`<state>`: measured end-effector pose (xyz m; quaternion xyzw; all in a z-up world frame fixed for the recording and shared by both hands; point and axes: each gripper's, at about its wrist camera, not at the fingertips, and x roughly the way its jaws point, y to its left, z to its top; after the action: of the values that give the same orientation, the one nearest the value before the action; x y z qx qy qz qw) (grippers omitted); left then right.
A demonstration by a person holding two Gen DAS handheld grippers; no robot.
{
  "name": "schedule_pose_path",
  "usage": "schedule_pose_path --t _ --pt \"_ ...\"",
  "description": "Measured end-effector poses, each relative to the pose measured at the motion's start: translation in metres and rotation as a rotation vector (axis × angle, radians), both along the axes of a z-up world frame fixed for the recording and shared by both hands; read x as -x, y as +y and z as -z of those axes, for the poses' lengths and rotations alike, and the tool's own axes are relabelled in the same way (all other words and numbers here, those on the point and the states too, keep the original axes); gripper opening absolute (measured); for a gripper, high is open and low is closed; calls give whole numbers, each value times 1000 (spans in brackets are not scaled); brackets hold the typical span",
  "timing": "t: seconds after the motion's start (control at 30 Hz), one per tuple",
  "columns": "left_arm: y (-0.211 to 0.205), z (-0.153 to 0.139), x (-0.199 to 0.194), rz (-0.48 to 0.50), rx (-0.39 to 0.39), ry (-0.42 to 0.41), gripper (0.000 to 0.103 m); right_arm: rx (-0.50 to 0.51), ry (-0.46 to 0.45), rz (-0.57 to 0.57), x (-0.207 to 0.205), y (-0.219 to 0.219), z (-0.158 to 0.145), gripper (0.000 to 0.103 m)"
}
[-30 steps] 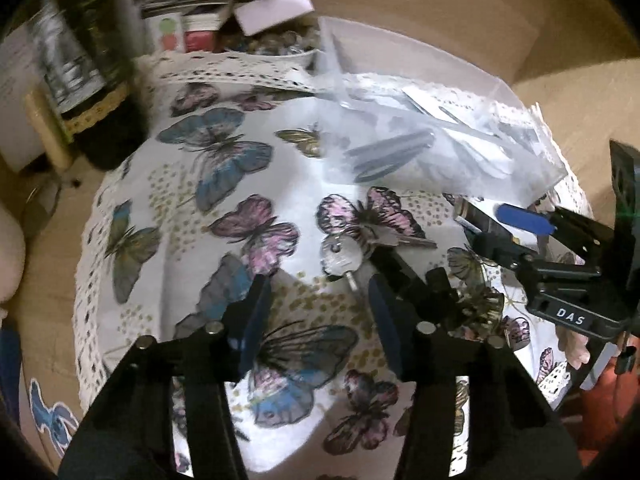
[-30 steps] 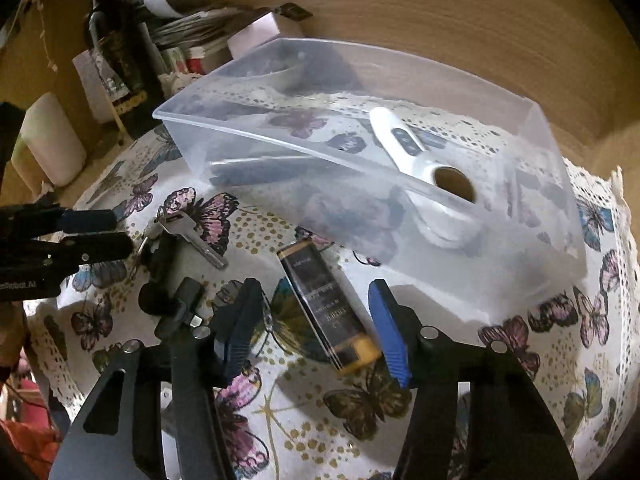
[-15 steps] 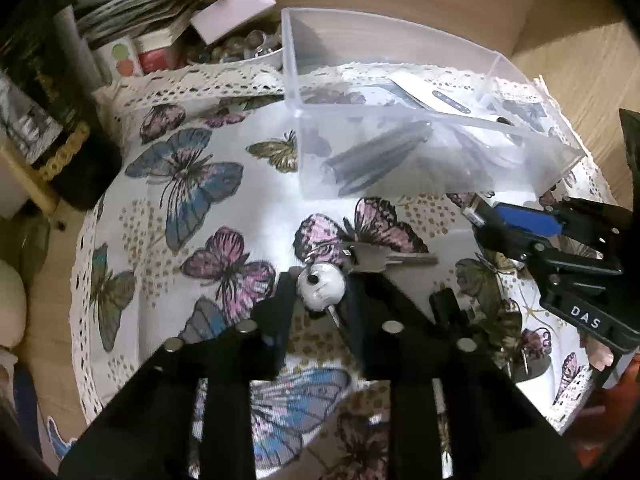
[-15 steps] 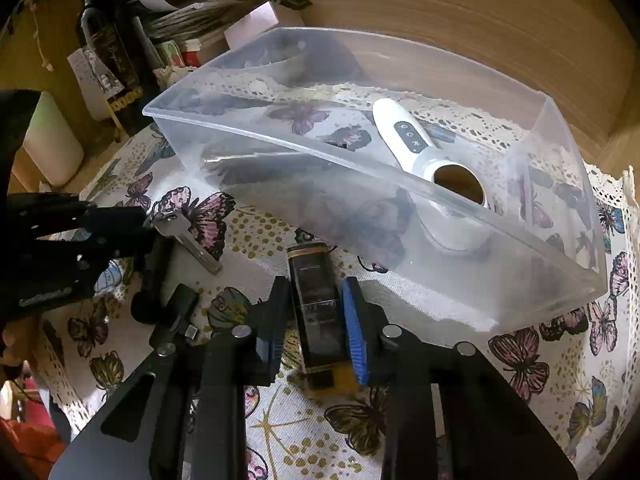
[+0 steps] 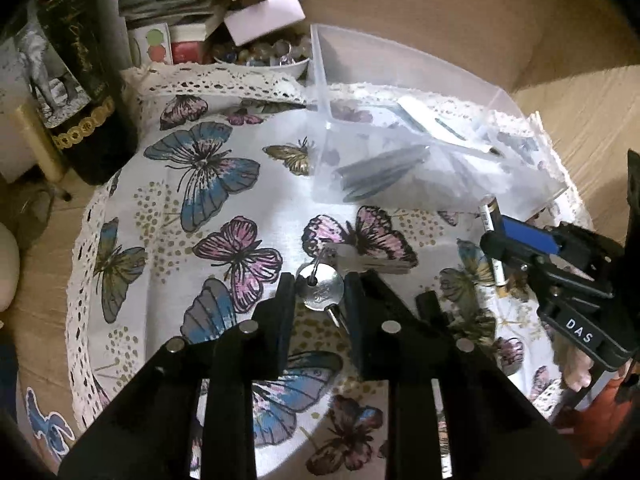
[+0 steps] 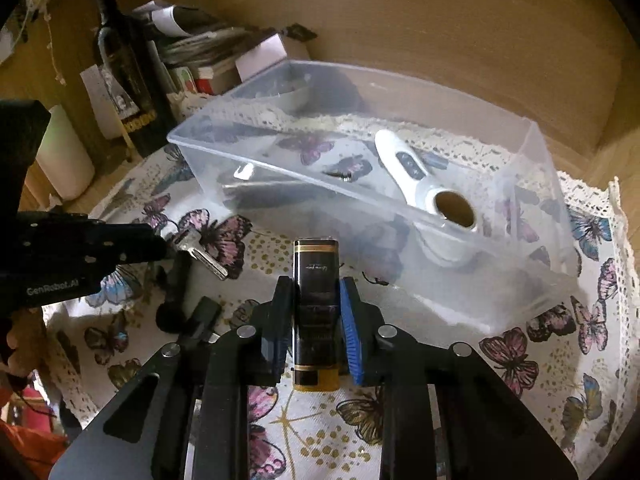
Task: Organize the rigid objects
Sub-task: 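Grasp the keys with the left tool while the right tool grasps the black-gold block, then carry the keys and black-gold block into the clear box and release both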
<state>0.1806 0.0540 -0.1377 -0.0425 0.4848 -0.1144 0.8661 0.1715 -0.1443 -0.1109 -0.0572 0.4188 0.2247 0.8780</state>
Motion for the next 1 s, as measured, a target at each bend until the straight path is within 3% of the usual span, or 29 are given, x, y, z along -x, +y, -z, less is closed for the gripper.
schedule_pose_path --t 0.13,0.2,0.4,0.5,0.67,0.9,1.0 --pt "1 -16 4 2 6 -50 25 -23 -28 15 5 -4 -12 22" --pt "1 -26 6 10 15 -77 7 -32 -47 26 7 -6 -19 22" --pt "-6 -46 11 14 -14 -138 6 -47 -95 44 10 -11 -34 22" --pt "-1 -45 12 8 -27 -128 9 -45 -97 50 12 -14 -35 22" --pt "4 -23 8 16 -14 -39 34 -59 -73 57 11 -18 -33 22" --pt "-5 6 -3 31 -47 43 34 -46 -67 43 13 -14 -30 22" --pt "-8 10 -9 35 -55 42 35 -50 -72 46 12 -17 -31 22"
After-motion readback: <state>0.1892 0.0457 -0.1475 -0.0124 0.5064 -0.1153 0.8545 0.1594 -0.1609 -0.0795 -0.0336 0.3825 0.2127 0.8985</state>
